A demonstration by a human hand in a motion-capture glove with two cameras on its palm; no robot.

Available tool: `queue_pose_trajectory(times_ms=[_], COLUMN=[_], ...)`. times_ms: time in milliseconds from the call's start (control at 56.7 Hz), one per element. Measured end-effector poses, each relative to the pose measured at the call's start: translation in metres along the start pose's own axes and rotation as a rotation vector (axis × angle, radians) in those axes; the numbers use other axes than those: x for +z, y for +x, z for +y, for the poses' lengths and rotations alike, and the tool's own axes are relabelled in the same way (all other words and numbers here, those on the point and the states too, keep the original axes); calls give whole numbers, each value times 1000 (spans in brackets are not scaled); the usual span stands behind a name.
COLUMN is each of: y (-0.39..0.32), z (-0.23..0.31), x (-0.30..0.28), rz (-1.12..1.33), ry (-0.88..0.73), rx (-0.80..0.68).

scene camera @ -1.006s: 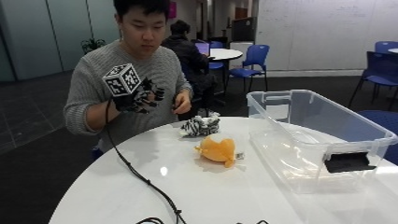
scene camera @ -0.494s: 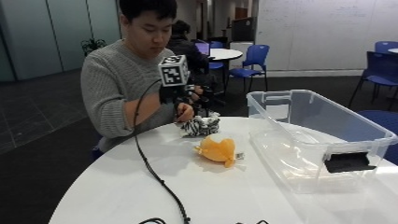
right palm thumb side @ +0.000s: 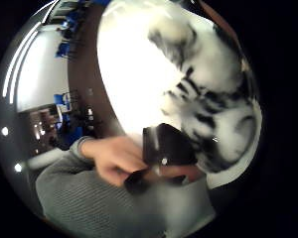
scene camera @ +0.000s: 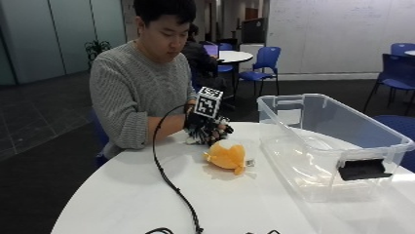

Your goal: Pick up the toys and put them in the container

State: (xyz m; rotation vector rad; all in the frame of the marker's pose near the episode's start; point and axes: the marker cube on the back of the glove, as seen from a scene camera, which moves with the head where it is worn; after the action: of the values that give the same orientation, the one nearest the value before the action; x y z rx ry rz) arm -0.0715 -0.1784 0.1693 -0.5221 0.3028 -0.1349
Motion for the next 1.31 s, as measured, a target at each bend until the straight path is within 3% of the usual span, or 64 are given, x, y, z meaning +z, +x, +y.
queue_pose_trajectory(times_ms=[141,635,741,988,1076,1235,1306], y=[-10,-2,1,22,27,36,26], z=[-4,-16,-15,-8,-13,-53,-84], x=[15,2,-38,-194,-222,-247,-263], rz=[11,-132,-151,-93,-26,-24,-214], ry=[126,219,328,598,625,619,607], rx=[19,-8,-1,-20,-132,-119,-45])
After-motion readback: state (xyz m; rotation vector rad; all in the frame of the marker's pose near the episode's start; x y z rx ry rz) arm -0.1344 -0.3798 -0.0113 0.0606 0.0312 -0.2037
